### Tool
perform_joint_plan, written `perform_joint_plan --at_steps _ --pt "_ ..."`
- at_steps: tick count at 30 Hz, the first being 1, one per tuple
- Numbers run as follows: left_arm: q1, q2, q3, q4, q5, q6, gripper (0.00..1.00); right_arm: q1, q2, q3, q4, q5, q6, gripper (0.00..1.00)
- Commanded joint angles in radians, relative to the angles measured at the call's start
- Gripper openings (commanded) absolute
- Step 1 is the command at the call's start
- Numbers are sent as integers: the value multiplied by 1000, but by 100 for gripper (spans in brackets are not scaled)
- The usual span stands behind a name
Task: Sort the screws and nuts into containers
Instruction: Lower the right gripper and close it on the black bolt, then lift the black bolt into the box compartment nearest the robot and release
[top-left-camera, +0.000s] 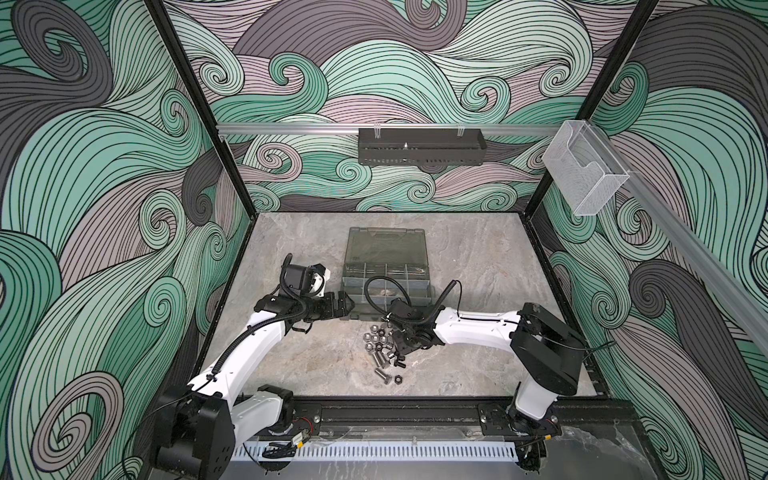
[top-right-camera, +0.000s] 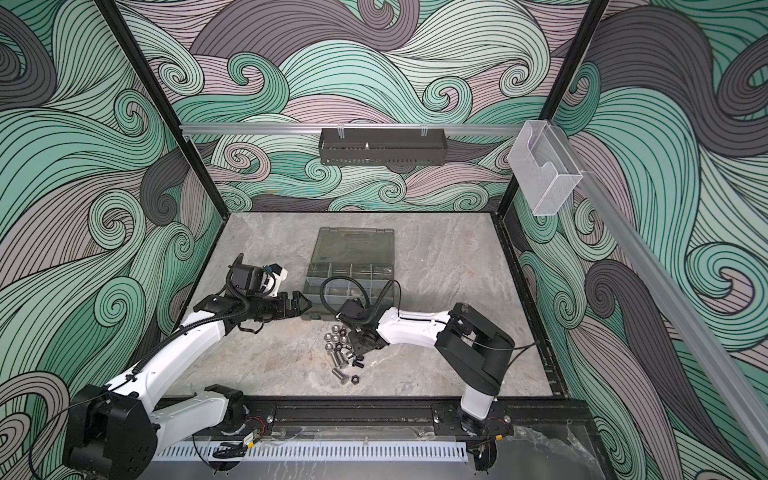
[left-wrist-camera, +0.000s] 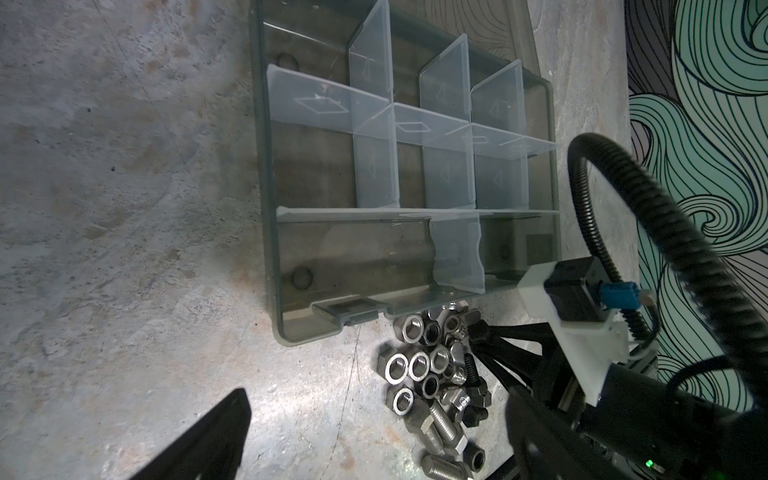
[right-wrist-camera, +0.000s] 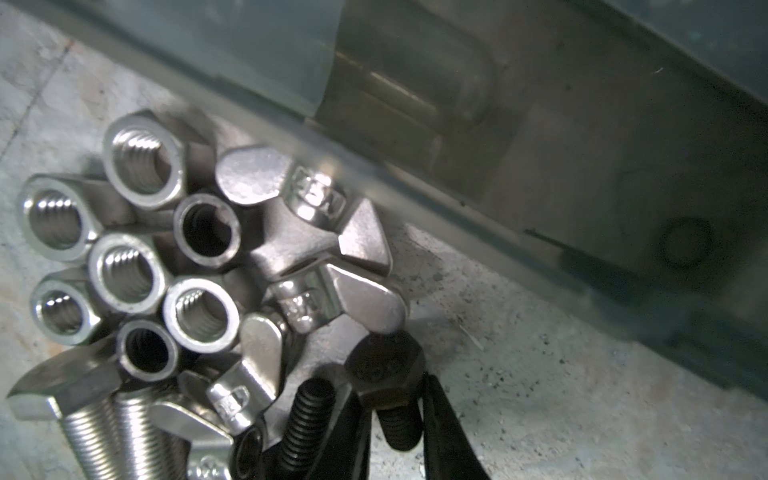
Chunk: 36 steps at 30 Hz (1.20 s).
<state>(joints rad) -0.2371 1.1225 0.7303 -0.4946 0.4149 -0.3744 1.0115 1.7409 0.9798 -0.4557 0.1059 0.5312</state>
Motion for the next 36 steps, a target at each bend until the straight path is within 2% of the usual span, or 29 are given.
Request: perform_joint_plan --at_steps 1,8,26,32,36 --pt "-4 10 -2 -2 18 3 99 2 25 8 -10 13 -8 18" --pt "-4 7 -1 -6 18 3 99 4 10 3 -7 7 -16 11" --pt "-4 7 -2 -9 16 2 99 -2 -105 37 -56 35 -61 9" --pt "-5 7 -2 -10 15 1 99 -74 -182 84 -82 32 -125 9" --pt "-5 7 -2 -12 19 -1 99 -147 -178 112 -91 23 -171 9"
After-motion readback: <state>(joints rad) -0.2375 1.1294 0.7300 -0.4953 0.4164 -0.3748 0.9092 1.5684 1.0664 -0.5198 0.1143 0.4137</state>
